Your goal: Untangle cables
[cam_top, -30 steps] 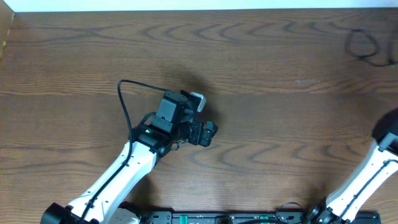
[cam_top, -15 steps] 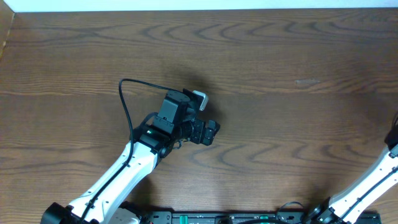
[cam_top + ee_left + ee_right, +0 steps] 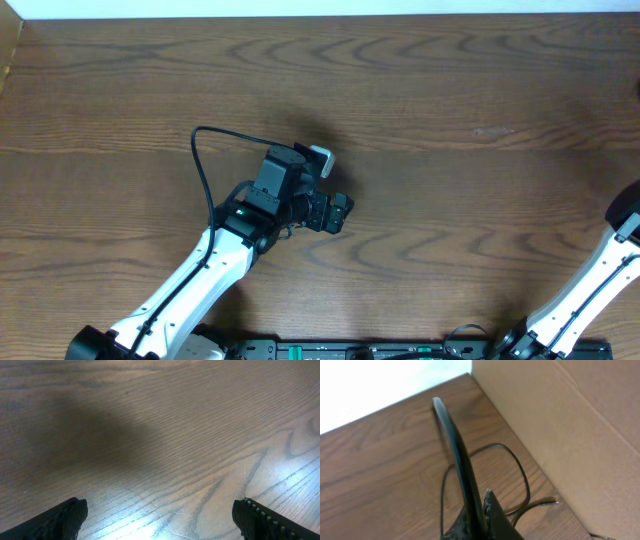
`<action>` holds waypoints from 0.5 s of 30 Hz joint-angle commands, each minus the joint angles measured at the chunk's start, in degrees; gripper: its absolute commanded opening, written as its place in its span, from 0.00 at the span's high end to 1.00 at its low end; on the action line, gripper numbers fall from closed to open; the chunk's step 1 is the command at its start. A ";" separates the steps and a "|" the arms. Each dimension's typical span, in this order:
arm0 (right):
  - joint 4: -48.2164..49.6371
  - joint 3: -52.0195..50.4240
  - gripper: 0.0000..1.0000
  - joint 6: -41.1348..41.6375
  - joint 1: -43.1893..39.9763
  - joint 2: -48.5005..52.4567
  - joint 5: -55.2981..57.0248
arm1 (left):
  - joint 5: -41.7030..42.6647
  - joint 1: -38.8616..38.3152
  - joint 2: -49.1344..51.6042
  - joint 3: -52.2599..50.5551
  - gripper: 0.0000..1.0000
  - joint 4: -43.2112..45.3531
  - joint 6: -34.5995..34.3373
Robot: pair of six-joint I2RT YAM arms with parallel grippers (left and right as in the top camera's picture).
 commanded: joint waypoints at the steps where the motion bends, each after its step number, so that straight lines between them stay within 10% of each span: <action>1: 0.66 -0.17 0.99 0.04 -0.13 1.99 1.55 | -0.76 -0.15 -0.63 -0.09 0.02 0.00 0.26; 15: 5.92 -0.17 0.99 5.66 0.81 9.75 1.95 | -1.42 -3.78 -0.63 -0.09 0.02 0.31 0.11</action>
